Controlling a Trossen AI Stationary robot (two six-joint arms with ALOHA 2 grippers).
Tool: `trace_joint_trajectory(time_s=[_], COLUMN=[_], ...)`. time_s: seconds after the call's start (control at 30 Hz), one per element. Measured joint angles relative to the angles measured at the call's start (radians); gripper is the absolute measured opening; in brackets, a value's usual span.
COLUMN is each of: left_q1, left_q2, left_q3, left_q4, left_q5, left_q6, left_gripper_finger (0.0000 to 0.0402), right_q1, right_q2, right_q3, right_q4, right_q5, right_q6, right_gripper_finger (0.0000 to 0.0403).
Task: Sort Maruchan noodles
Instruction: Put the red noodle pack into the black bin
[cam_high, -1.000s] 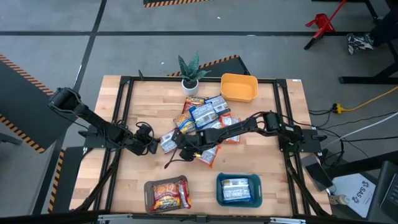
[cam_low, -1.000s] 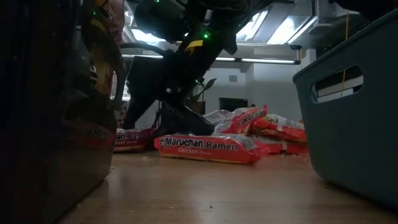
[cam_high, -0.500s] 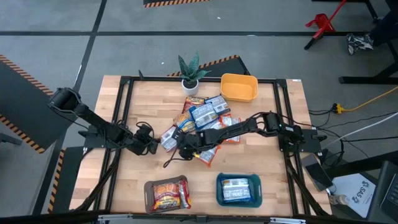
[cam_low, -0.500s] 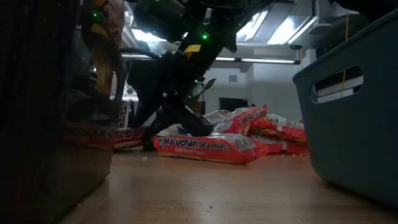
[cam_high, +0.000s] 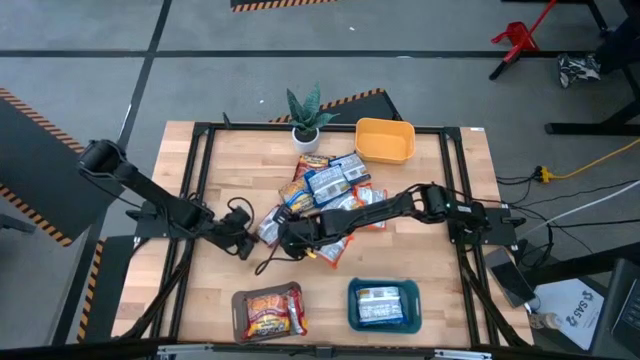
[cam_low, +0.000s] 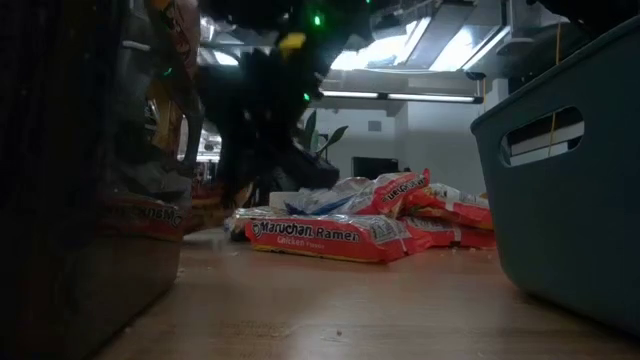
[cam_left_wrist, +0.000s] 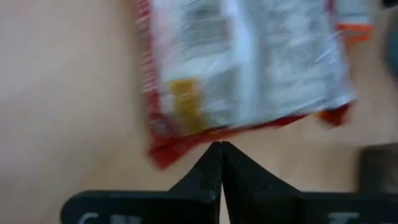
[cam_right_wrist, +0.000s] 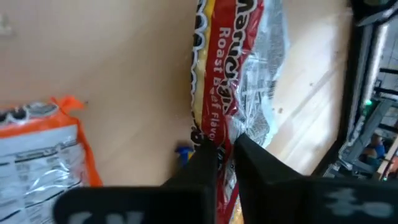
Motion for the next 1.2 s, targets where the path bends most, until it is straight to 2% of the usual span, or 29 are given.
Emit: trace_joint_trajectory(time_s=[0.07,0.33,0.6,0.7,0.87,1.1,1.2], left_q1=[0.000,0.000,-0.037,-0.062,-0.102,-0.119,-0.117], left_q2=[-0.019,-0.107,-0.241,-0.274,-0.303,-0.308,-0.312], left_q3=[0.014,0.065,0.225,0.309,0.411,0.457,0.458], left_q4=[-0.019,-0.088,-0.389,-0.511,-0.591,-0.594,-0.597], left_q5=[0.027,0.130,0.160,0.116,0.003,-0.064,-0.070], left_q6=[0.006,0.010,0.038,0.041,0.085,0.115,0.114], left_gripper_finger=[0.0000,0.0000,0.0000,0.0000,0.0000,0.0000,0.0000], right_q1=[0.006,0.046,0.105,0.136,0.190,0.214,0.205], right_q2=[0.000,-0.003,-0.005,-0.005,-0.007,-0.083,-0.089], right_q3=[0.028,0.147,0.263,0.314,0.471,0.465,0.463], right_q4=[-0.031,-0.171,-0.401,-0.498,-0.583,-0.435,-0.359], right_q5=[0.001,0.020,0.027,0.018,-0.109,-0.328,-0.495], right_q6=[0.028,0.169,0.375,0.458,0.558,0.712,0.808], right_gripper_finger=[0.0007,0.0004,0.0001,0.0001,0.0000,0.0000,0.0000])
